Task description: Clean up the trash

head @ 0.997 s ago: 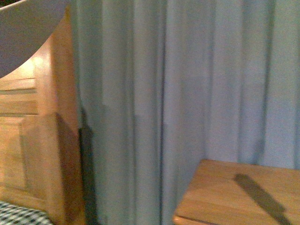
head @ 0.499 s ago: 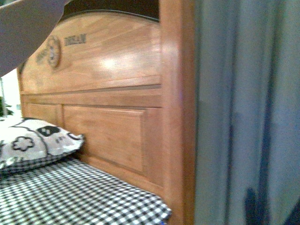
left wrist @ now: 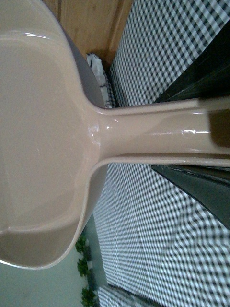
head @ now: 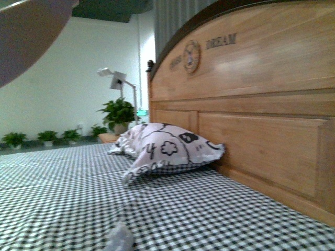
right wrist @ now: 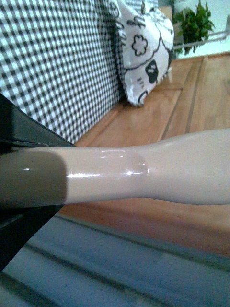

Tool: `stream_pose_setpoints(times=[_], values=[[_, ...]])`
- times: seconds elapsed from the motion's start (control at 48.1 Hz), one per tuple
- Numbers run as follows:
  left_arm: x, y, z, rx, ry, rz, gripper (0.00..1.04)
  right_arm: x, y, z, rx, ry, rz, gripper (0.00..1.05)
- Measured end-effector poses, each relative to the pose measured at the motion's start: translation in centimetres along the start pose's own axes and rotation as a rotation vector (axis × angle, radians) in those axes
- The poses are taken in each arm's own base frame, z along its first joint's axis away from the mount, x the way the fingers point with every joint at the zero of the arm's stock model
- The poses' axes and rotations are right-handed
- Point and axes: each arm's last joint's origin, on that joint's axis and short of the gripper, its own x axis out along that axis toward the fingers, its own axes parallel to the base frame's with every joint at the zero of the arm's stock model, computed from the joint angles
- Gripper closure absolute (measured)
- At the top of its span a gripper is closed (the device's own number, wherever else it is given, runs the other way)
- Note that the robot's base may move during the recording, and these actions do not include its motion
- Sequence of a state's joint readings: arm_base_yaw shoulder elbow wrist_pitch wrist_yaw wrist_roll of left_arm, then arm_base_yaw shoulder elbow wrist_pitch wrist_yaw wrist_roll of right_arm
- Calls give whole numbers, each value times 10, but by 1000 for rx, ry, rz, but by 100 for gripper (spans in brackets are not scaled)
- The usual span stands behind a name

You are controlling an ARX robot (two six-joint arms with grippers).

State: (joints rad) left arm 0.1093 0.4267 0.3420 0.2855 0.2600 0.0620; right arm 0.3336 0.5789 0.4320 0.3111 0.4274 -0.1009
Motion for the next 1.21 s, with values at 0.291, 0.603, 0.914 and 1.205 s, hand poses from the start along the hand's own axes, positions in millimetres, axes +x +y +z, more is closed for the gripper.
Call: stream_pose_setpoints(times=[0.291,0.603,0.914,1.205], values=[[-1,1,0,0,-3,25,76,0,1,0,-2,2,20,85],[31,3,-21,-171,502,-19,76,0,0,0,0,1,-4,85],[80,-10,-50,51,634,-364,76,0,0,0,0,0,-2,85],[117,-23,-82,239,727,-555,76,0,0,0,0,0,0,85]])
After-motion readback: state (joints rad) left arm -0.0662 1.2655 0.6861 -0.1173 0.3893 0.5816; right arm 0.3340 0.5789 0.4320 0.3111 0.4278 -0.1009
